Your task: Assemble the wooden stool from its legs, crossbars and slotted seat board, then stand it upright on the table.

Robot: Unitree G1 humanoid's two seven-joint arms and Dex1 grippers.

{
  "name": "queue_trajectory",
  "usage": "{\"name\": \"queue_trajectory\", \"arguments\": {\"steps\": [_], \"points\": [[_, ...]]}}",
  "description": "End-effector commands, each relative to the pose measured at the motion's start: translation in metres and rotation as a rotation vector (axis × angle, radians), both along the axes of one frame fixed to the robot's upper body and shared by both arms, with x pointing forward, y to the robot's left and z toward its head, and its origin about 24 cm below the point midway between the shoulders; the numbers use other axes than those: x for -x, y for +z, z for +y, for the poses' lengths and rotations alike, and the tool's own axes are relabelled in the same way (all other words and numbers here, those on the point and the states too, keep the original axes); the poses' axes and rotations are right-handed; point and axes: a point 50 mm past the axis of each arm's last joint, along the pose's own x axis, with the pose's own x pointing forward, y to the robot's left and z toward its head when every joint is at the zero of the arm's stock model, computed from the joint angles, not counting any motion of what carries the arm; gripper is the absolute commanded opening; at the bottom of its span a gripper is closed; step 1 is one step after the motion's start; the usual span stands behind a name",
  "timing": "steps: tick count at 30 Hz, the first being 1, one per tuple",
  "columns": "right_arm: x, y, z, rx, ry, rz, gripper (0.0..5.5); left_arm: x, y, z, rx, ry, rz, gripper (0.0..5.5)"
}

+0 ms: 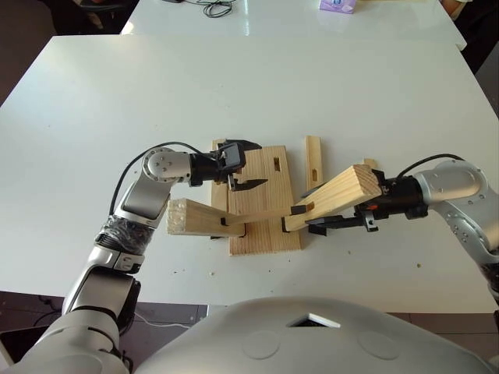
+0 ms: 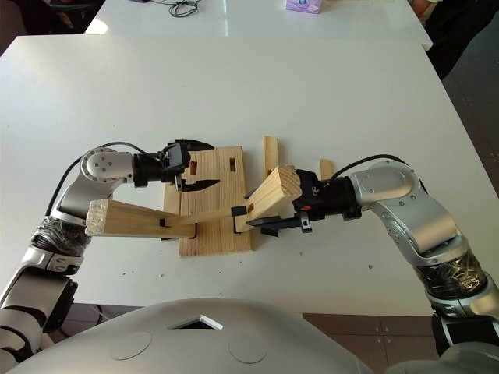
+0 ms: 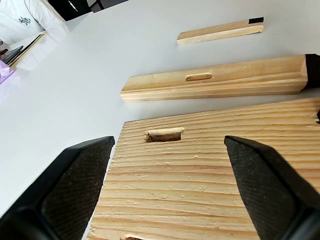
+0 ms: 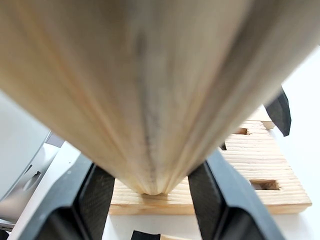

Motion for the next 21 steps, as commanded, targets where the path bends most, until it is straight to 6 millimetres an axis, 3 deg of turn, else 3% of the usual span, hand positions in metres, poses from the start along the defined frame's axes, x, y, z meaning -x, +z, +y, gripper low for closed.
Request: {"name": "queue_trajectory", "arguments": {"steps": [1,14,21], "points": [[-0.002,-0.010,-0.001,0.106,0.003,0.019,2.03,0.000,-0.001,-0.006,-0.011,0.004,-0.002,4.09],[-0.008,-0.013,0.011,0.182,0.022,0.004,2.03,-0.021,0.006,-0.020,0.020,0.053,0.010,4.09],[-0.012,-0.020,0.013,0.268,0.019,0.008,2.03,-0.022,0.005,-0.022,0.022,0.071,0.024,4.09]]}}
